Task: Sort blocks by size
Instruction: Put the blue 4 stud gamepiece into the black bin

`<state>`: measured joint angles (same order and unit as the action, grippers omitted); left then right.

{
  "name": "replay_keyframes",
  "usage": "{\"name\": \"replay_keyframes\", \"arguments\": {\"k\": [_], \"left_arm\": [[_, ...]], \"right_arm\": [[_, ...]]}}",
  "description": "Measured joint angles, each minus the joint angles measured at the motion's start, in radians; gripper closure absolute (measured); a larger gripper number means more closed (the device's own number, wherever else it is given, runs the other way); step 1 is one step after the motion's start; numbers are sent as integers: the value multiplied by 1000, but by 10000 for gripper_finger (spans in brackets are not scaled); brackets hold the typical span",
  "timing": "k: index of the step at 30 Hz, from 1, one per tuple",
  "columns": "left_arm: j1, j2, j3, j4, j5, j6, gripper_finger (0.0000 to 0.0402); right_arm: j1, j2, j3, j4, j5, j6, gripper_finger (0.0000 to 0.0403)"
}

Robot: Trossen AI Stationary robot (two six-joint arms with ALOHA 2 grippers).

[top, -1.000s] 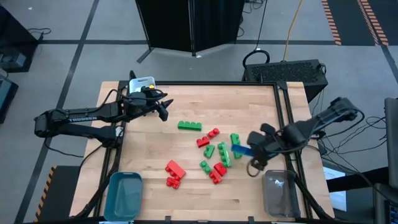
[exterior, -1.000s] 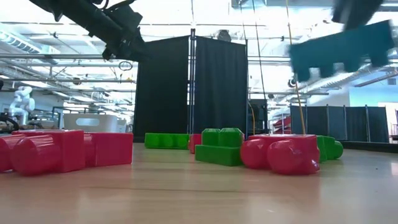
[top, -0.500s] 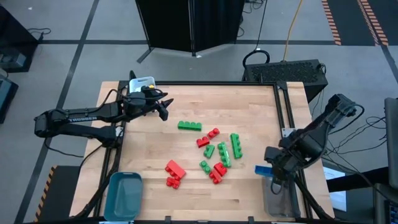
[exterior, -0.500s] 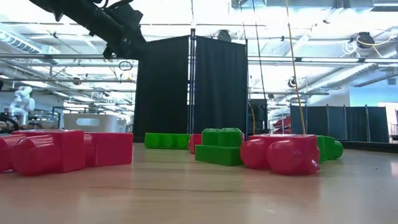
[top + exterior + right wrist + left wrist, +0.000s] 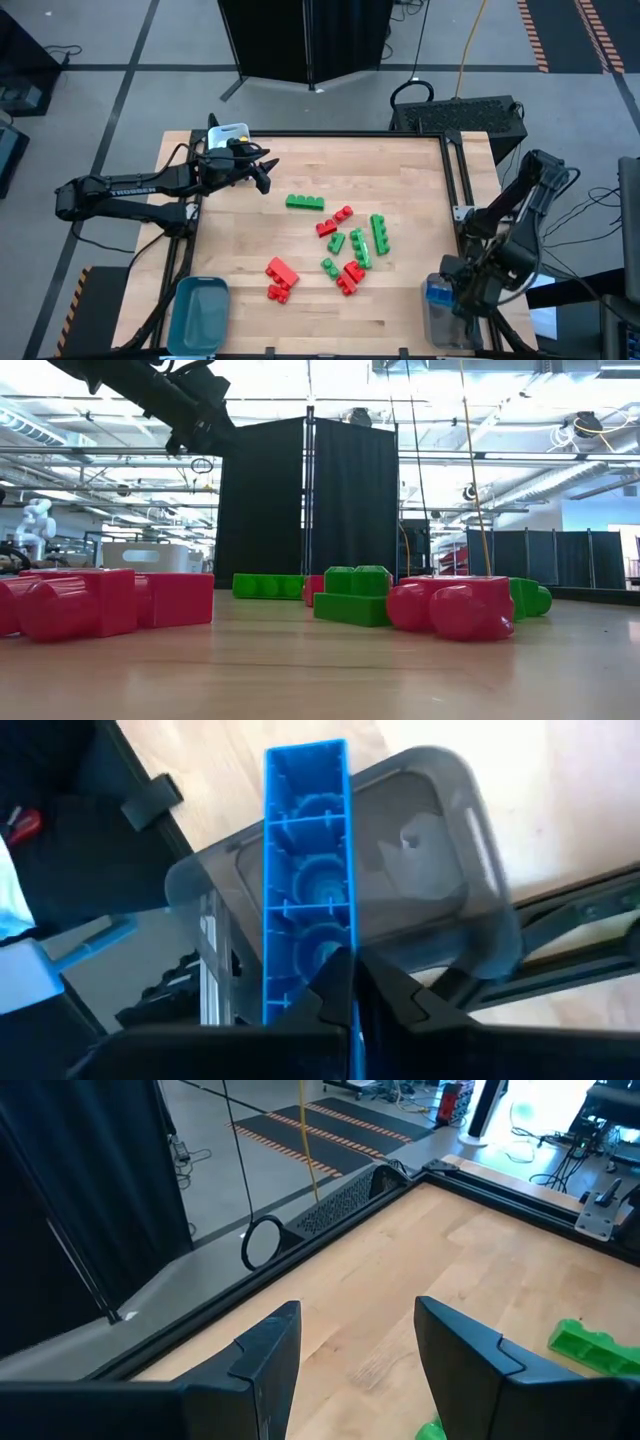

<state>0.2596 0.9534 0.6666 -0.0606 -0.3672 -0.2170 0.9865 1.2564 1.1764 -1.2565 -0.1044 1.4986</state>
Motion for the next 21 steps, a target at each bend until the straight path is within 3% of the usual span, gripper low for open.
{"name": "replay_keyframes", "arguments": {"k": [13,21], "left_arm": [[0,0,0,-1,0,-36,217],[-14,0,0,-8,0,-65,217]], "right_arm": [[30,170,-5,39,96,-72,398],[30,275,-5,32,288,-154,350]]}}
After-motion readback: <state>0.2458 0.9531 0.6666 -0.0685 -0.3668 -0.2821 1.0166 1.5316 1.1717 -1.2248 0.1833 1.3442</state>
